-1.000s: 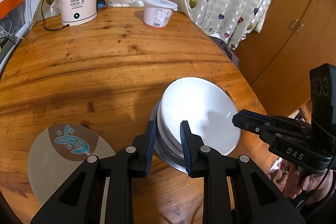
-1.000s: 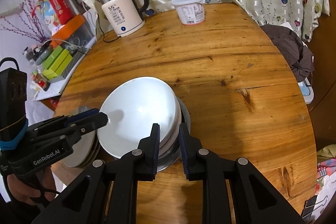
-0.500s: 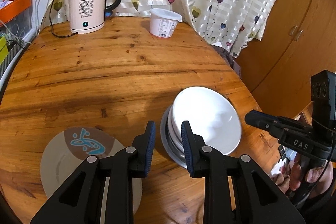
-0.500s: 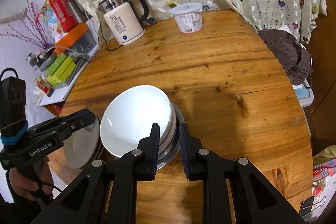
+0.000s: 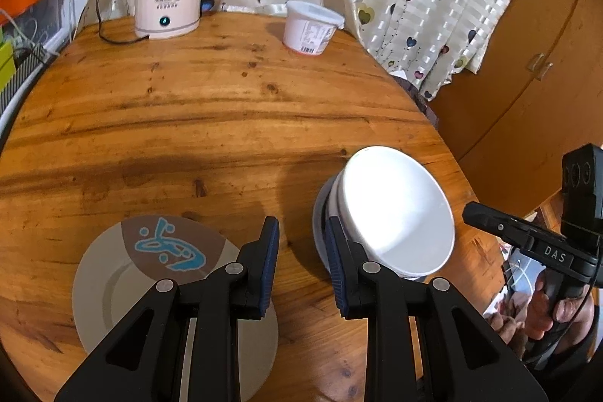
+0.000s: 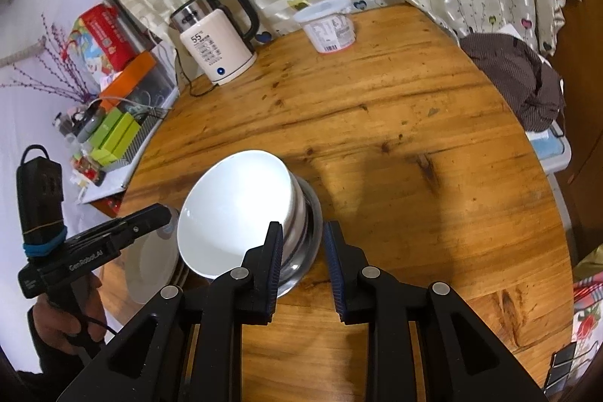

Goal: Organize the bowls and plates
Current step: 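Lift the bowl stack with both tools and tilt it toward the plates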

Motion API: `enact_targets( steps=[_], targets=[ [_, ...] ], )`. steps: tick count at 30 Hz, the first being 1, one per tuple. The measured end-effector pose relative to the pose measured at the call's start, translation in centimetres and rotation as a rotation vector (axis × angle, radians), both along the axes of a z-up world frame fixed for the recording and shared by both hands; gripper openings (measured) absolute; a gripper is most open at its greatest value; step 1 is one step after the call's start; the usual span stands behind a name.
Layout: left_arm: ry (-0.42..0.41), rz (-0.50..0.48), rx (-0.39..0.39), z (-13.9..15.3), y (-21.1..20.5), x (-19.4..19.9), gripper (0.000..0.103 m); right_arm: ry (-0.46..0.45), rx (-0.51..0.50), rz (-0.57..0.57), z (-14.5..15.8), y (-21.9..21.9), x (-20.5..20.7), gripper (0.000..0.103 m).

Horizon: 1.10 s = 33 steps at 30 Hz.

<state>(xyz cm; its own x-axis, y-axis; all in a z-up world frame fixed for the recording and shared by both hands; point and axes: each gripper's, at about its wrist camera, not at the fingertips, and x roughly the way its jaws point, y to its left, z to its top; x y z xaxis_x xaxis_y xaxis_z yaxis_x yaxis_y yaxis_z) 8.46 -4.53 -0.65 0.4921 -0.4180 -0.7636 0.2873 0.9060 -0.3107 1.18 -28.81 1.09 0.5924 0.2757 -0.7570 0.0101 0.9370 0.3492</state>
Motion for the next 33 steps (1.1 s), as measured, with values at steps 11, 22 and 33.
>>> enact_targets(
  steps=[11,22,33],
  targets=[
    [0.050,-0.011,-0.021,-1.0,-0.1,0.8,0.026,0.046,0.049,-0.009,-1.8,-0.9,0.2,0.023],
    [0.095,-0.038,-0.022,-2.0,-0.7,0.9,0.026,0.095,0.083,0.018,-3.5,-0.4,0.7,0.017],
    [0.141,-0.059,-0.025,-3.0,-1.3,0.9,0.026,0.107,0.099,0.036,-3.9,-0.1,0.9,0.013]
  ],
)
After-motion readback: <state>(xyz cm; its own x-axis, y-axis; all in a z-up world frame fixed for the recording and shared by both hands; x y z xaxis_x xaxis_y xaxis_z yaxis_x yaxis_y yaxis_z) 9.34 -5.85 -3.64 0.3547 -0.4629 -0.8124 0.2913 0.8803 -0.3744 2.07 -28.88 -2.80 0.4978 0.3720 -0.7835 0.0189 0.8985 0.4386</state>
